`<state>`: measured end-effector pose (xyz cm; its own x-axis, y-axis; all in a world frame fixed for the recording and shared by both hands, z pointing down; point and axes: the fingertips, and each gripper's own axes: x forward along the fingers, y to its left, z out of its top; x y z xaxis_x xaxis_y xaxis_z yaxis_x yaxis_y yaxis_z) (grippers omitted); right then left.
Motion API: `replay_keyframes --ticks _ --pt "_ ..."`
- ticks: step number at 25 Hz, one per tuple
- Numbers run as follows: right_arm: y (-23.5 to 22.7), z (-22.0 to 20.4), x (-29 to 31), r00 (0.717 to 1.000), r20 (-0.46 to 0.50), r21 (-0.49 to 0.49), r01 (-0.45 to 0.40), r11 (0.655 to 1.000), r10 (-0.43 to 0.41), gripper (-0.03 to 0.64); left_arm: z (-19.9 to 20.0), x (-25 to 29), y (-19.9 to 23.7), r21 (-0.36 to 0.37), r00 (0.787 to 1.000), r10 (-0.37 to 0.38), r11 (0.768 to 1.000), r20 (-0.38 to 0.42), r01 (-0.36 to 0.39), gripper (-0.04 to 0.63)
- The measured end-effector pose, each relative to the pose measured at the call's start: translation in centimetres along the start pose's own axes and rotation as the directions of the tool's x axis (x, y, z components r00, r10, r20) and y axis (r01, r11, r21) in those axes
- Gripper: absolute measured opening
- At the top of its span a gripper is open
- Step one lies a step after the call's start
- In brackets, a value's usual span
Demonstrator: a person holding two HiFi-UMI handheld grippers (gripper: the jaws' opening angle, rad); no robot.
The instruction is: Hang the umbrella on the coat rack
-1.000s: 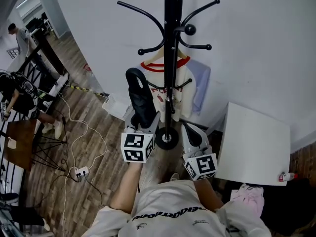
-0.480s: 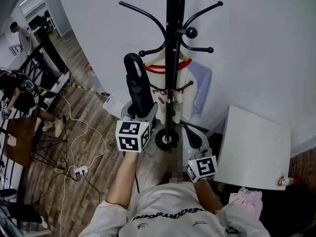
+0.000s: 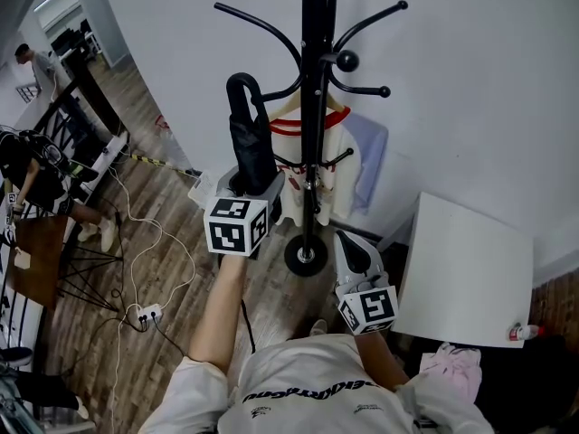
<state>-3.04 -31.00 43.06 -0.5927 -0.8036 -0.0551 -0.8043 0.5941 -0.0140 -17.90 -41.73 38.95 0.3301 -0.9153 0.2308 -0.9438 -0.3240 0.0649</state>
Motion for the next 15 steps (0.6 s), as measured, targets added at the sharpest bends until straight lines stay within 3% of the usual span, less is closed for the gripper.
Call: replay_keyframes --ticks 15 --pt "-1.6 0.0 -0.1 1.000 0.001 0.008 0.016 1.000 -0.016 -0.001 -1.9 3.2 1.3 -0.039 0.996 0.004 0.999 -0.087 -0.007 0.259"
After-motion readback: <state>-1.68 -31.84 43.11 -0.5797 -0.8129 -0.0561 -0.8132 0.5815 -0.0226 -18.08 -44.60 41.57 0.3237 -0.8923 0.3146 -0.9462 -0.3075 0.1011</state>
